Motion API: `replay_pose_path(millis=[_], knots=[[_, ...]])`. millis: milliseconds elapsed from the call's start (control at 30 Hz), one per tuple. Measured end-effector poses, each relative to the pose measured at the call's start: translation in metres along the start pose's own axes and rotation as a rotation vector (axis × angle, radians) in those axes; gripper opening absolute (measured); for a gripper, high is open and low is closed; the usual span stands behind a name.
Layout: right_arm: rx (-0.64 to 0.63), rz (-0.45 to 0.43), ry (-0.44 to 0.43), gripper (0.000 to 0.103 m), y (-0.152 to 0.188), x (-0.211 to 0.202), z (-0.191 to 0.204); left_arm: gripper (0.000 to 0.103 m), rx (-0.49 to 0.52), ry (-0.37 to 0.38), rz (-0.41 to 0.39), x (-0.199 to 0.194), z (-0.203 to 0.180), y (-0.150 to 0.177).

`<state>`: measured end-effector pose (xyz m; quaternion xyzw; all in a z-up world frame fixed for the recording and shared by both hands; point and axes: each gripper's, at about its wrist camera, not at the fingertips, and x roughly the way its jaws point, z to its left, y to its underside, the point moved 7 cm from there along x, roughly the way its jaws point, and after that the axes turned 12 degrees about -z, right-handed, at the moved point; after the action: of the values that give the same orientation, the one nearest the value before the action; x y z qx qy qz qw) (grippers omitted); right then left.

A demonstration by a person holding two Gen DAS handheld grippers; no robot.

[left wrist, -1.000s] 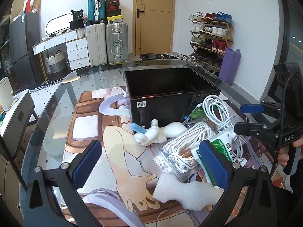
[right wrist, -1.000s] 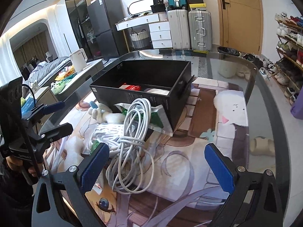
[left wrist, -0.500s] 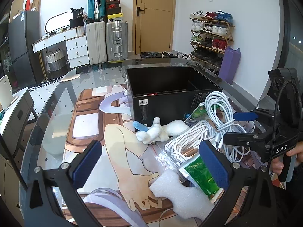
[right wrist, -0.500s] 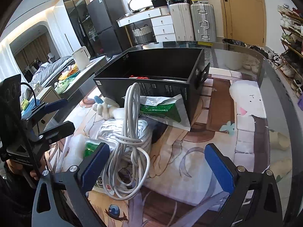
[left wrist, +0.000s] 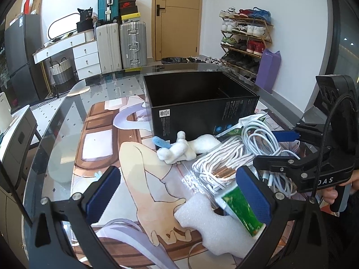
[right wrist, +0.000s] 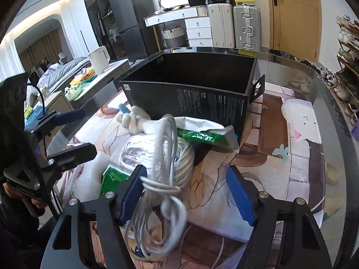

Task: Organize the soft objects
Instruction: 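Grasp the white cable bundle with the right gripper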

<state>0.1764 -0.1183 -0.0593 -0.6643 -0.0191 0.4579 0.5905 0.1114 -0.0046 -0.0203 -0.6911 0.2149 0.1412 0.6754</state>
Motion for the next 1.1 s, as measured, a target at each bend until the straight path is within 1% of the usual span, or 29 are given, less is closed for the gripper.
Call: replay_pose_path(millis=[200,300,533,667,767,933,1000,1033,1100], knots=[[-0.004,-0.018,0.010,0.075,0.009,-0.012,0.001,0.103,0.003,0.005,-0.002,-0.003,-0.002,0.000],[0.021,-0.025,0.010,0.075,0.015,-0.016,-0.002,0.103,0.005,0.011,0.006,-0.005,-0.002,0.005],[-0.003,-0.016,-0.004,0.075,0.021,-0.016,0.010,0.103,-0.029,0.032,0.033,-0.011,0.000,0.018],[-0.012,-0.007,-0.008,0.066,0.024,-0.015,0.015,0.103,-0.025,0.037,0.053,-0.011,-0.003,0.025],[-0.008,-0.006,-0.012,0.061,0.027,-0.017,0.016,0.103,-0.019,0.044,0.072,-0.009,-0.007,0.030],[0.010,-0.010,-0.015,0.059,0.031,-0.021,0.014,0.103,0.004,0.058,0.091,-0.008,-0.015,0.035],[0.017,-0.014,-0.023,0.054,0.030,-0.022,0.014,0.103,0.013,0.056,0.102,-0.007,-0.017,0.036],[0.018,-0.020,-0.023,0.049,0.028,-0.022,0.015,0.103,0.014,0.053,0.109,-0.007,-0.018,0.038],[0.016,-0.024,-0.022,0.047,0.028,-0.022,0.015,0.103,0.012,0.060,0.115,-0.007,-0.020,0.039]])
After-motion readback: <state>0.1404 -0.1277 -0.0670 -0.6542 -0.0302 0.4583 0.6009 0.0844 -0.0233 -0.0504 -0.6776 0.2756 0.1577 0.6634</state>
